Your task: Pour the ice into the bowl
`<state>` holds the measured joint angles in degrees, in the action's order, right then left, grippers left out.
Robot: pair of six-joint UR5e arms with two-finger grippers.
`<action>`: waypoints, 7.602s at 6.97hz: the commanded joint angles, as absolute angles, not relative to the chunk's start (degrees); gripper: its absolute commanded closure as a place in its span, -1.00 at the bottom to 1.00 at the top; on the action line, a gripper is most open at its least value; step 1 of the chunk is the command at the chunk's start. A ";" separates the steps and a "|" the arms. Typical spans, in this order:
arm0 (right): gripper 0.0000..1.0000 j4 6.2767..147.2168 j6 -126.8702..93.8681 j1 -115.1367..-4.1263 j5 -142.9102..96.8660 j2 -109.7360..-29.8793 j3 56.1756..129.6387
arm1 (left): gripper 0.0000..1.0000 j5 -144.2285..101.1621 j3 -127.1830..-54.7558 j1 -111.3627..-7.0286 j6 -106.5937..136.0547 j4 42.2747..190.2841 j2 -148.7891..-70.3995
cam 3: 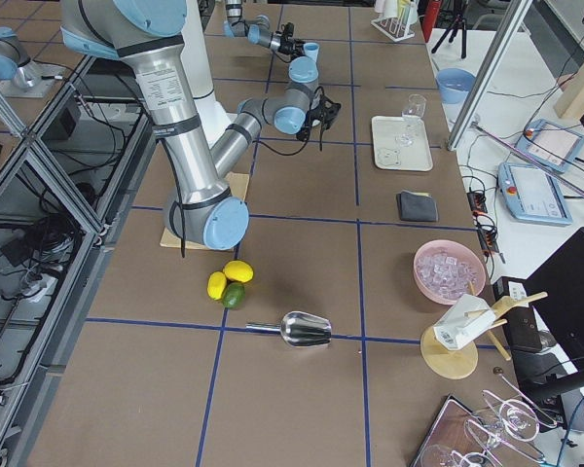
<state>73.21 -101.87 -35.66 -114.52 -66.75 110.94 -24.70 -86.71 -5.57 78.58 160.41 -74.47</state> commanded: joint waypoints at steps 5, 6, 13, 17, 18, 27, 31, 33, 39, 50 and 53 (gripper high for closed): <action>-1.00 73.21 -101.95 -35.42 -114.61 -66.53 110.92 | -1.00 -50.75 -90.41 -5.18 51.88 186.15 -63.31; -1.00 73.21 -101.95 -35.33 -114.61 -66.53 110.92 | -1.00 -54.98 -94.96 -5.45 48.81 186.15 -58.58; -1.00 73.91 -102.13 -28.93 -109.61 -62.41 110.39 | -1.00 -117.62 -96.24 -64.05 21.79 168.40 -64.56; -1.00 81.26 -105.30 -22.50 -100.99 -47.16 96.55 | -1.00 -124.88 -98.25 -76.89 8.26 140.33 -76.35; -1.00 82.08 -104.86 -22.24 -100.90 -43.80 91.63 | -1.00 -124.46 -99.13 -77.17 8.35 136.27 -78.20; 1.00 85.52 -95.71 -21.36 -101.60 -37.44 79.01 | -1.00 -122.26 -100.81 -77.70 11.69 136.05 -78.05; 1.00 89.56 -92.67 -29.07 -112.21 -50.72 99.05 | -1.00 -122.26 -101.42 -77.70 11.78 136.23 -77.87; 1.00 88.86 -79.17 -35.56 -117.65 -65.85 110.00 | -1.00 -122.26 -101.60 -77.70 11.78 136.23 -77.87; 1.00 76.92 -37.02 -59.66 -132.17 -92.46 104.00 | -1.00 -122.43 -103.18 -77.70 11.78 136.32 -77.26; 1.00 51.15 -48.78 -57.84 -135.97 -94.13 91.67 | -1.00 -122.43 -103.45 -78.05 11.51 137.11 -77.08; 0.88 51.06 -48.52 -57.48 -134.74 -94.04 91.67 | -1.00 -122.43 -103.45 -78.13 11.43 137.20 -77.08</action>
